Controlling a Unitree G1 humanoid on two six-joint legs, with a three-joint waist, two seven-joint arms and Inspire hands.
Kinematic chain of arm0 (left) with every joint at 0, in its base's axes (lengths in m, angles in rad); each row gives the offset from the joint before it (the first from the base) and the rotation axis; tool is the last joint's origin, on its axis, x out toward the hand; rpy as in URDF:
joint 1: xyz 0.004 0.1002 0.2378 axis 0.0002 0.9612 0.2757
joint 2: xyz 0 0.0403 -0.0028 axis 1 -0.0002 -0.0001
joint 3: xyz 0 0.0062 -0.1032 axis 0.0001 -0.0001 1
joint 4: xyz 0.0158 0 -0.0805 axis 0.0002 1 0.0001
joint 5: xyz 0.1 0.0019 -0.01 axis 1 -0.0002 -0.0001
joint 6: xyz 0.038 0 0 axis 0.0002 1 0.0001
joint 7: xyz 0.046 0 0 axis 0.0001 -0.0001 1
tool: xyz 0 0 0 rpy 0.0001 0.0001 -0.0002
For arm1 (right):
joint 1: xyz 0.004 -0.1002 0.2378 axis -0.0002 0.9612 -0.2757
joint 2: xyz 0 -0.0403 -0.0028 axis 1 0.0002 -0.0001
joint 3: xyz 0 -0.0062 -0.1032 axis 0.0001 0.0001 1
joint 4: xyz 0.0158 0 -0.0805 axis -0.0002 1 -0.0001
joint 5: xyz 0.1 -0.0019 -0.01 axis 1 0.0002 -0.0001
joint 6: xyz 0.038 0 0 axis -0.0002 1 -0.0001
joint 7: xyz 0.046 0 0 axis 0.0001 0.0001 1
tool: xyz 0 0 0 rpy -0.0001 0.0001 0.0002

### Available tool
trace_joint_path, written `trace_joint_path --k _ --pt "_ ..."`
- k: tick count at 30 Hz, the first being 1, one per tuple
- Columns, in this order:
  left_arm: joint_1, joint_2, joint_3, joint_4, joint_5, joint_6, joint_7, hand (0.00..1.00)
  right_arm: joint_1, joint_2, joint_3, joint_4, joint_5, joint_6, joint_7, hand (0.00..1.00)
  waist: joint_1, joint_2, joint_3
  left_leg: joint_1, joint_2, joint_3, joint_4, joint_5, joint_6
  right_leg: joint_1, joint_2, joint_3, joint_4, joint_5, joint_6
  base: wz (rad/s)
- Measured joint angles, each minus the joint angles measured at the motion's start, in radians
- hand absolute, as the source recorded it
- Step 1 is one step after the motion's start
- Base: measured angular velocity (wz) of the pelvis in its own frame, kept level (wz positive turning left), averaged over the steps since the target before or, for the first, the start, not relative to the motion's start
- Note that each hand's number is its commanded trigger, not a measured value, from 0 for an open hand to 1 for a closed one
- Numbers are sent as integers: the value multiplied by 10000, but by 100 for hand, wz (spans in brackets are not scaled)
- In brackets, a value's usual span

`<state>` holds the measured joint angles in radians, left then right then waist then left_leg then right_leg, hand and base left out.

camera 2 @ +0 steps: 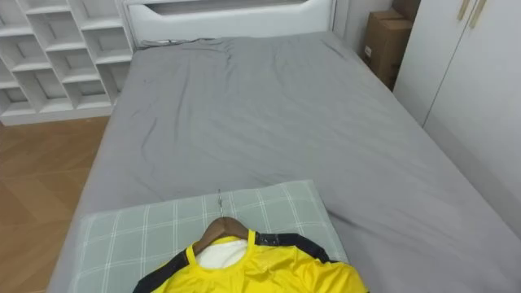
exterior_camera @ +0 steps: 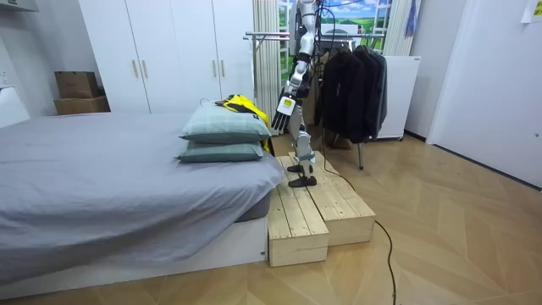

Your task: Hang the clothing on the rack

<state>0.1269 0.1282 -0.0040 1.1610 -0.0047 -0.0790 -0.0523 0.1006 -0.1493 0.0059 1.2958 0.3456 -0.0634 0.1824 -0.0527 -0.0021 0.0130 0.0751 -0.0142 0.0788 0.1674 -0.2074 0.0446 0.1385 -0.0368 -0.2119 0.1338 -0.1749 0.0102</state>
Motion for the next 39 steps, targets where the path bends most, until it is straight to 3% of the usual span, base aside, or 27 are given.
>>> trace_joint_path --k 32,39 --pt "-10 1 -29 -10 -25 -41 59 0 -58 -39 116 -27 -388 -7 -76 0 33 28 -20 28 -7 4 -11 0 -6 29 23 76 14 0 0 0" --pt "12 -1 -9 74 -366 -138 60 0 -252 -37 87 -23 -891 -25 -238 0 34 9 -102 -4 -14 1 22 1 -6 -1 18 74 14 0 0 0"
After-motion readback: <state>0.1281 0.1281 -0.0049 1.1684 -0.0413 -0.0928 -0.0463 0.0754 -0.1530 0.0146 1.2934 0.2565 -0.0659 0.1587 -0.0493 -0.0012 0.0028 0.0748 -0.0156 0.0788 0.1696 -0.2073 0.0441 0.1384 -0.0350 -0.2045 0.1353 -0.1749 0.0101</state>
